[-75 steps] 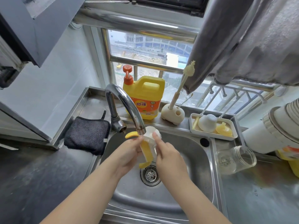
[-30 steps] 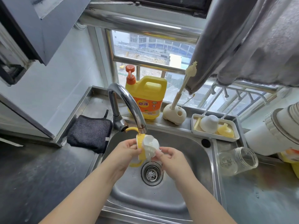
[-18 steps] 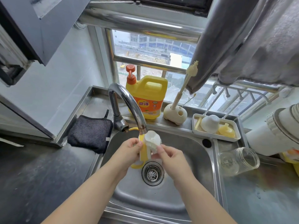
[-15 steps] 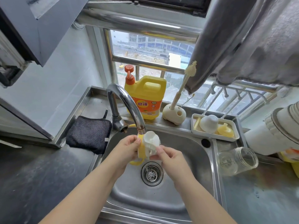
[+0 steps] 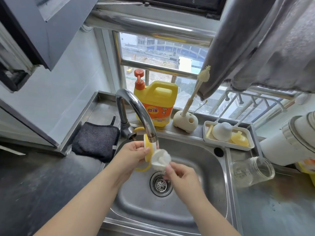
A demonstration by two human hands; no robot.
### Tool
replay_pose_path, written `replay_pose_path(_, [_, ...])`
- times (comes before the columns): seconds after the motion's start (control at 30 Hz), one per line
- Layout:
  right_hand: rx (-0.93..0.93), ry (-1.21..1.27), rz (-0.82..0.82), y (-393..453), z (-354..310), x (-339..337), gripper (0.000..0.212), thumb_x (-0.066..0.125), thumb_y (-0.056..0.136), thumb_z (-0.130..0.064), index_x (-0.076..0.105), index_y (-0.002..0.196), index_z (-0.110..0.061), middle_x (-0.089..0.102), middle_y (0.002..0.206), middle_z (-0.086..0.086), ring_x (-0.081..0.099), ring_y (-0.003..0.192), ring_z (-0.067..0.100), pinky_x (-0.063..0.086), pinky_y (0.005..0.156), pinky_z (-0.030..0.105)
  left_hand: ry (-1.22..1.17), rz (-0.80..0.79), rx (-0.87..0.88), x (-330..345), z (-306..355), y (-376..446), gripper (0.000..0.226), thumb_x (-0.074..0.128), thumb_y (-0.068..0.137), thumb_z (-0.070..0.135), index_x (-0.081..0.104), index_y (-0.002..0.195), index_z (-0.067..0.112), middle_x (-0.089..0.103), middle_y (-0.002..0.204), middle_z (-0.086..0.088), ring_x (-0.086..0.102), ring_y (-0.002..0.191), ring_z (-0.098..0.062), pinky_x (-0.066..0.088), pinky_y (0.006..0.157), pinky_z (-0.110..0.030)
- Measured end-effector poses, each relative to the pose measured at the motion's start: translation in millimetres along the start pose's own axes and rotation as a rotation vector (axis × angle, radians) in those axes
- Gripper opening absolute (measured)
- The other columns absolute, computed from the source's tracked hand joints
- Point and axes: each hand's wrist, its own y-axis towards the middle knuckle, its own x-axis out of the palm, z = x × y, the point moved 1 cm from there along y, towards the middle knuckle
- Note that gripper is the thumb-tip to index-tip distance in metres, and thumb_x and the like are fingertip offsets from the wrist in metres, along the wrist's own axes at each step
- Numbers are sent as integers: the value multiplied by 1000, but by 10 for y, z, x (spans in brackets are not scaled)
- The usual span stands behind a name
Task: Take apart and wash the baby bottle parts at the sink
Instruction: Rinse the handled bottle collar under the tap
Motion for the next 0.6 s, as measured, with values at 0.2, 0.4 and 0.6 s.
replay_pose_path(0.2, [-79, -16, 6, 112, -125, 23, 24, 57, 94, -26, 66, 79, -43, 67, 63, -7, 57, 60, -2, 42, 61, 13, -60, -28, -54, 134, -71, -44, 13, 47, 97, 17, 58, 92, 12, 59, 79, -10, 51, 62, -15, 43, 60, -26])
replay_pose_path(0.4, [-1, -50, 17, 103, -2, -89, 16, 58, 93, -20, 71, 86, -25, 61, 53, -15, 52, 49, -9, 36, 53, 5, -128, 29, -78, 34, -35, -30, 25, 37, 103, 18, 54, 86, 13, 55, 74, -9, 51, 65, -18, 48, 58, -28])
replay_pose_path(0.6, [-22, -110, -10, 114, 2, -24, 17, 62, 90, -27, 73, 102, -24, 63, 69, -16, 53, 60, -8, 39, 64, 8, -115, 46, -62, 19, 22, -10, 27, 35, 104, 17, 58, 92, 10, 62, 74, -6, 58, 60, -12, 49, 53, -23])
